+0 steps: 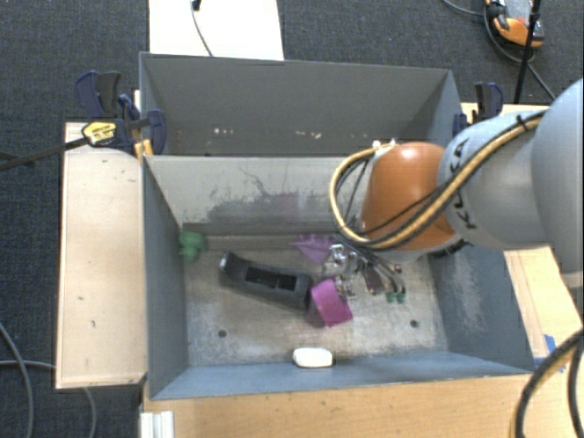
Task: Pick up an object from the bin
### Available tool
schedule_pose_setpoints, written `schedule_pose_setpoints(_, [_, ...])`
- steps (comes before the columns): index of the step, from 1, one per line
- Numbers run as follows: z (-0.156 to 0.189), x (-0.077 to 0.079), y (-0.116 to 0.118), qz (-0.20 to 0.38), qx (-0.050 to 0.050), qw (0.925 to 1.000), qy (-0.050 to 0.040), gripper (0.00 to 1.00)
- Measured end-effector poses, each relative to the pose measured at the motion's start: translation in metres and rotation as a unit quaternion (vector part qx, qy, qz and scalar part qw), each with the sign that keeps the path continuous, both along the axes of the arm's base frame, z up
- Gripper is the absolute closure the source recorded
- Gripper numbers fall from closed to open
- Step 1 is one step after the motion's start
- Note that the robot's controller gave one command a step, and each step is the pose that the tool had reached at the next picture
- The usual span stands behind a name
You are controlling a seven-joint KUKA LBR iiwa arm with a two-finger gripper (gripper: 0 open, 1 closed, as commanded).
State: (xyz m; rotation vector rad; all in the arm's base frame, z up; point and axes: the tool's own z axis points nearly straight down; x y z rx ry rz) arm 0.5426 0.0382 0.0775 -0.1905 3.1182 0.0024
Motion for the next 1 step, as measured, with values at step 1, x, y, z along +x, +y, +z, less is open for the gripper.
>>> schedule_pose_setpoints(1, [0.1653,-0.0054,-0.0124,0.027,-0.002,0.9996,0.0043,1.0])
